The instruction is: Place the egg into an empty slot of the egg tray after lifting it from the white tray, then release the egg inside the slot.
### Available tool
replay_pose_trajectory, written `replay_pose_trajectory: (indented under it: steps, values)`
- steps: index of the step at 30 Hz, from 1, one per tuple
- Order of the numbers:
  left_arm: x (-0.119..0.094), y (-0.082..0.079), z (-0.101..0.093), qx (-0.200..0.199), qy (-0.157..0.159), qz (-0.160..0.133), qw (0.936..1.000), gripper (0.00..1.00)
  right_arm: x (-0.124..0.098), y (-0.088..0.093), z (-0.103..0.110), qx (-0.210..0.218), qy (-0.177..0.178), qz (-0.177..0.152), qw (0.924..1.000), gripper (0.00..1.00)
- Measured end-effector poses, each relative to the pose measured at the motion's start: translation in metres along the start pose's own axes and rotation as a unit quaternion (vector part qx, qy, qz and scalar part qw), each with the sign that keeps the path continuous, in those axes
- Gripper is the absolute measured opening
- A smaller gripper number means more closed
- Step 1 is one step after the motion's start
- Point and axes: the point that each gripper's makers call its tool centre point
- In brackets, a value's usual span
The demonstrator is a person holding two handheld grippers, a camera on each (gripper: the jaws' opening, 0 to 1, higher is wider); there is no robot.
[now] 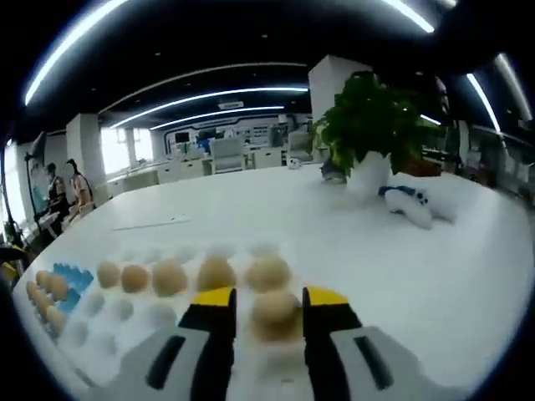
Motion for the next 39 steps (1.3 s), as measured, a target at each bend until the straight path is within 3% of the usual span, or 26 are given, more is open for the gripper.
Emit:
replay_pose_trajectory:
  steps: [2, 3, 5, 7, 8, 13, 16, 19, 22, 27, 33, 35, 39]
  values:
    - [0.000, 0.000, 0.000, 0.002, -0.001, 0.001, 1.0000, 0.60, 0.003, 0.006, 0.000, -0.012, 0.001, 0.009, 0.9999, 0.36]
    - [0.000, 0.000, 0.000, 0.003, -0.001, 0.001, 1.0000, 0.60, 0.003, 0.013, 0.000, -0.040, -0.001, 0.020, 0.9990, 0.36]
    - [0.000, -0.001, 0.000, 0.002, 0.000, 0.001, 1.0000, 0.60, 0.006, 0.006, 0.004, -0.095, -0.008, -0.005, 0.9954, 0.35]
    - [0.000, -0.002, 0.000, 0.004, 0.000, 0.001, 1.0000, 0.60, 0.007, 0.007, 0.002, -0.054, -0.003, 0.007, 0.9985, 0.33]
    - [0.000, -0.002, 0.000, 0.004, 0.000, 0.001, 1.0000, 0.60, 0.008, 0.007, 0.001, -0.053, -0.002, 0.007, 0.9986, 0.33]
    - [0.001, -0.004, 0.001, 0.005, 0.000, 0.000, 1.0000, 0.60, 0.007, 0.006, 0.004, -0.099, -0.011, 0.007, 0.9950, 0.28]
    - [0.003, -0.005, -0.001, 0.008, 0.003, 0.000, 1.0000, 0.60, 0.007, 0.005, 0.001, -0.081, -0.008, 0.008, 0.9966, 0.27]
    - [0.001, -0.005, -0.001, 0.005, 0.001, -0.003, 1.0000, 0.60, -0.002, -0.013, -0.003, -0.079, 0.007, -0.023, 0.9966, 0.27]
    - [-0.001, -0.002, 0.002, 0.002, -0.002, -0.001, 1.0000, 0.60, -0.010, -0.027, 0.003, -0.060, -0.002, -0.035, 0.9976, 0.27]
    - [0.000, -0.002, 0.003, 0.002, -0.002, -0.002, 1.0000, 0.60, -0.019, -0.041, 0.025, -0.054, -0.027, -0.054, 0.9967, 0.27]
    - [0.000, -0.003, 0.002, 0.004, 0.000, -0.002, 1.0000, 0.60, -0.029, -0.043, 0.065, -0.019, -0.075, -0.054, 0.9955, 0.27]
    - [0.000, -0.002, 0.002, 0.001, -0.001, -0.001, 1.0000, 0.60, -0.038, -0.041, 0.098, -0.024, -0.117, -0.056, 0.9913, 0.27]
    - [0.000, -0.001, 0.002, 0.003, -0.002, 0.000, 1.0000, 0.61, -0.047, -0.035, 0.136, -0.020, -0.162, -0.049, 0.9854, 0.28]
Point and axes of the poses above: the point that each gripper's makers call its tool centre point, and the gripper's own axes: x roughly forward along the fingers, z roughly to its left, y roughly out of its underside, and after that the axes turned 9 degrees about y, right-handed
